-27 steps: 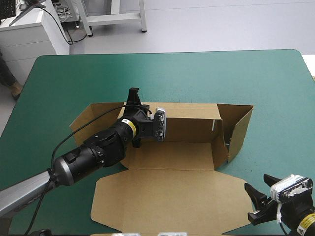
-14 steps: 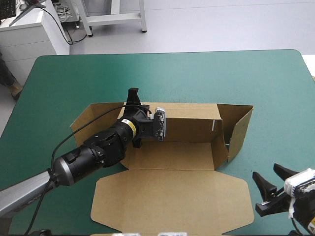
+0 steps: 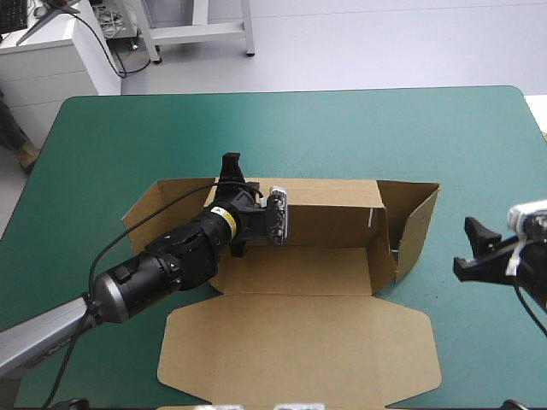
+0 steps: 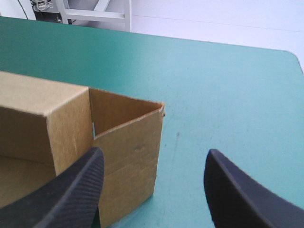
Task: Fold the box
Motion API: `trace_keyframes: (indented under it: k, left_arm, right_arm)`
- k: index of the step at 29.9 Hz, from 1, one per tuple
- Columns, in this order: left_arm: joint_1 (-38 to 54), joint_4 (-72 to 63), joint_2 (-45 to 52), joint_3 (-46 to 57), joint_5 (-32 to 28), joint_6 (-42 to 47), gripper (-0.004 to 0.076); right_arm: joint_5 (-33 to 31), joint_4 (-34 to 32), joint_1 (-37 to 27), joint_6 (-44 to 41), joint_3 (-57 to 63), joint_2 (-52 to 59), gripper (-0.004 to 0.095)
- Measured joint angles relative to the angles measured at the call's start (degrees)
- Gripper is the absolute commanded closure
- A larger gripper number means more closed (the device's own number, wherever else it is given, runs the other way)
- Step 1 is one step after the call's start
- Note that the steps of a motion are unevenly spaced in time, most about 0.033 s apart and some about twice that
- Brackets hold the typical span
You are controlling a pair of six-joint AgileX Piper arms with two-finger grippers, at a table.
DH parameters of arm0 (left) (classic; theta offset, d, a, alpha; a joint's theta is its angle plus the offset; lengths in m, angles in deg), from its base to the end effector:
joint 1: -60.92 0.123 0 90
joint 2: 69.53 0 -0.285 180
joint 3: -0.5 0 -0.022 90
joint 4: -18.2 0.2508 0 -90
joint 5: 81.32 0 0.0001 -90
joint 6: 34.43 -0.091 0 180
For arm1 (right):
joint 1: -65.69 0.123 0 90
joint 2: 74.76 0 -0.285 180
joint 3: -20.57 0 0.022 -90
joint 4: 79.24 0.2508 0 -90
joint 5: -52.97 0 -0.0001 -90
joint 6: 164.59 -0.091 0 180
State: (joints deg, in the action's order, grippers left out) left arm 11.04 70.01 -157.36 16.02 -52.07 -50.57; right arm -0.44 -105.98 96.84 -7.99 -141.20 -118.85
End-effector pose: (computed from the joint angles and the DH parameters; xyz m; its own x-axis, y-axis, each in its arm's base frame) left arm 0.2260 -0.2138 0.3262 0.2963 0.9374 -0.1832 0.5282 -0.0010 0.8491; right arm 0.0902 0.0161 0.4246 -0.3493 -0.0843 -0.9332 -0.1573 0.9871 -0.0303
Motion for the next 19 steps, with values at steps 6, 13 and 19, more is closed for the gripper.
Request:
trace_keyframes:
  k: [6,13,19]
  left_arm:
    - [0.0,0.0,0.0,0.0,0.0,0.0,0.0732]
    - [0.0,-0.02,0.0,0.0,0.0,0.0,0.0732]
    - [0.0,-0.02,0.0,0.0,0.0,0.06,0.0732]
  right_arm:
    - [-3.19,-1.93,0.0,1.49,-13.23,-11.63,0.0345]
    - [-7.55,-1.88,0.0,4.87,-28.43,-25.22,0.0359]
    - [-11.14,-0.94,-0.89,8.98,-39.84,-35.63,0.0372]
